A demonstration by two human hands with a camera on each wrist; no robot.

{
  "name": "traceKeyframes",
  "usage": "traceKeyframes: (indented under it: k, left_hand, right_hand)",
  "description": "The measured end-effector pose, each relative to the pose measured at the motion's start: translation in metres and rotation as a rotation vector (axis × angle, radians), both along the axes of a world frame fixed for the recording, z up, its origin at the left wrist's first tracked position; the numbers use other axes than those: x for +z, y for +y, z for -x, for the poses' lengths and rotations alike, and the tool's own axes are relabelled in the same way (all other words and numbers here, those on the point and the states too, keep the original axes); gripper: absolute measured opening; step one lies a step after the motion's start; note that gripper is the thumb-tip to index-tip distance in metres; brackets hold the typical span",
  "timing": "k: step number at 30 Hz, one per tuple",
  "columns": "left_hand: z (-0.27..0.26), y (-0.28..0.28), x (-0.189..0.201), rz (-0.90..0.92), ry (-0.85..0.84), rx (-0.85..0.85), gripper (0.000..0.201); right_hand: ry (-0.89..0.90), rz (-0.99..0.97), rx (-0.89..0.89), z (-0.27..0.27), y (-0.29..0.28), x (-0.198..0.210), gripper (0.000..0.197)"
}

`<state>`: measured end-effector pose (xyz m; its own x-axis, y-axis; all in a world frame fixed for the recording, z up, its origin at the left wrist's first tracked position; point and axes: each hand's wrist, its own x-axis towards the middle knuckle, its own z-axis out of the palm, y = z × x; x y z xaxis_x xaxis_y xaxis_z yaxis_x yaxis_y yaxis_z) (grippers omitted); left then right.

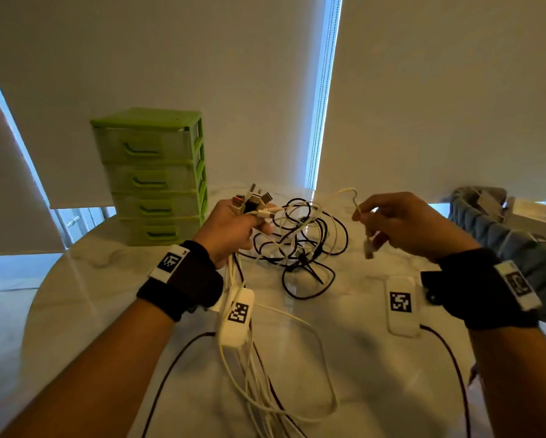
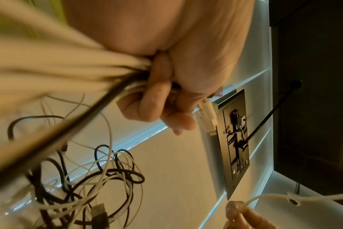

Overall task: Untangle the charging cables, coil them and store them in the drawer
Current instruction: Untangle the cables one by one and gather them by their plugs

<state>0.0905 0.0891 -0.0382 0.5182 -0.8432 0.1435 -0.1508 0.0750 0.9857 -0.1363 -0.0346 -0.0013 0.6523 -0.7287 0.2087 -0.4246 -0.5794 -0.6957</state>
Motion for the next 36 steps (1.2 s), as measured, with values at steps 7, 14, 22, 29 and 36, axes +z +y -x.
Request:
traceKeyframes:
  k: [7, 14, 22, 29, 36]
  left_hand:
    - [0.013, 0.035, 0.002, 0.023, 0.036, -0.095, 0.038]
    - [0.039, 0.058, 0.004, 0.004, 0.073, -0.187, 0.034]
    - [0.053, 0.066, 0.002, 0.059, 0.278, -0.247, 0.026]
    - [0.041, 0.076, 0.006, 0.222, 0.459, -0.282, 0.026]
    - [0.037, 0.077, 0.002, 0.306, 0.468, -0.302, 0.025]
  right_hand:
    - [-0.214, -0.257, 0.152, 0.031, 0.030, 0.011, 0.018]
    - [-0.320, -0.540, 0.311, 0.047, 0.060, 0.021, 0.025]
    - [-0.316, -0.404, 0.190, 0.044, 0.081, 0.019, 0.008]
    - [0.002, -0.351, 0.263, 0.008, 0.102, -0.033, 0.021]
    - [0.067, -0.663, 0.422, -0.025, 0.131, -0.061, 0.017]
